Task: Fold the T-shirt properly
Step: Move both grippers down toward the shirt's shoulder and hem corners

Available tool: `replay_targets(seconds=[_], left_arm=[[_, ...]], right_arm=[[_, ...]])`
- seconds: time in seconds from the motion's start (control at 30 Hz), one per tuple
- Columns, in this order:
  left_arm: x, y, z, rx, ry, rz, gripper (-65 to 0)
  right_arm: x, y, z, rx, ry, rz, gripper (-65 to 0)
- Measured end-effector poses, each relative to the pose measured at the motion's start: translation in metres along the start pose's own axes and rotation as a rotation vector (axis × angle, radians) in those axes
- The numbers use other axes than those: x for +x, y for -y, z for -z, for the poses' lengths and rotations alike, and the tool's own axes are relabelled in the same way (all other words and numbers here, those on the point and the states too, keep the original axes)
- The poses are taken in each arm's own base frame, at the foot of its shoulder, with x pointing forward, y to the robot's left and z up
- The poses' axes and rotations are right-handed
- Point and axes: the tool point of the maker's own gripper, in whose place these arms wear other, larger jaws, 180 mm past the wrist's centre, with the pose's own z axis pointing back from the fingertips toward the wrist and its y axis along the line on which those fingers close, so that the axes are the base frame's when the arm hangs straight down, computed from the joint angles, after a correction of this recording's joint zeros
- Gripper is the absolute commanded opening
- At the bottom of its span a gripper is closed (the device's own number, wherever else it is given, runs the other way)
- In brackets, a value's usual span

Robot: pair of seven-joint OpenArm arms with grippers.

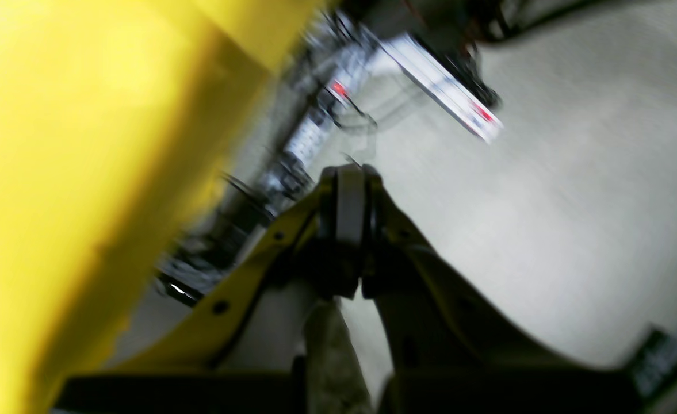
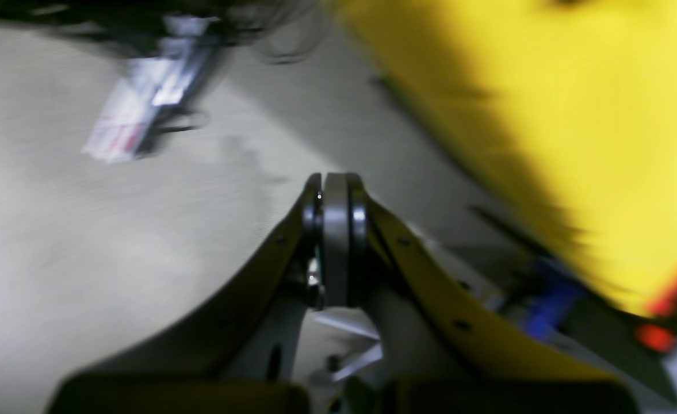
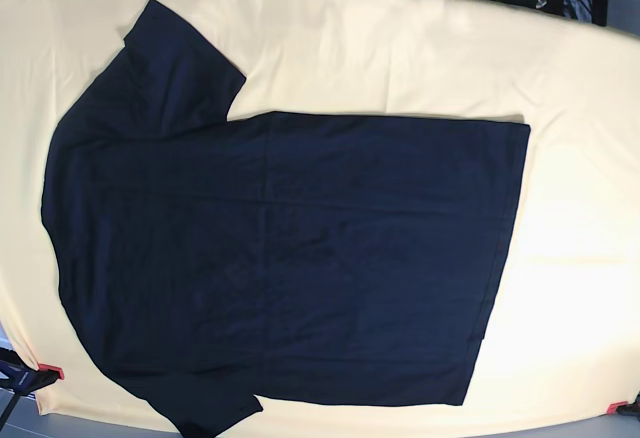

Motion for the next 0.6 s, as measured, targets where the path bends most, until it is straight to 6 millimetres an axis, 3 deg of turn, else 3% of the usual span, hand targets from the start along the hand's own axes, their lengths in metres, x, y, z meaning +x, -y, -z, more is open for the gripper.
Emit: replay_targets(seconds=[0.17,0.37,0.5,0.6], left_arm=[[0.010,-0.020,-0.009,0.068,0.027,0.021,-65.0],[0.019,-0.041,-0.015,0.133,0.070,0.035,-65.0],[0.032,-0.061,-0.017,0.191,0.108,0.059,-65.0],[0.046,-0.074,-0.019,0.225,0.151,0.082,-65.0]], right_arm=[[-0.006,0.023,0.001,-0.069,-0.019,0.003,-65.0],[-0.015,0.074,0.002,-0.228,-0.022,0.017,-65.0],[0.000,0.094,0.008,-0.253,0.050,0.020,-65.0],[0.026,0.094,0.015,-0.192,0.150,0.040,-65.0]])
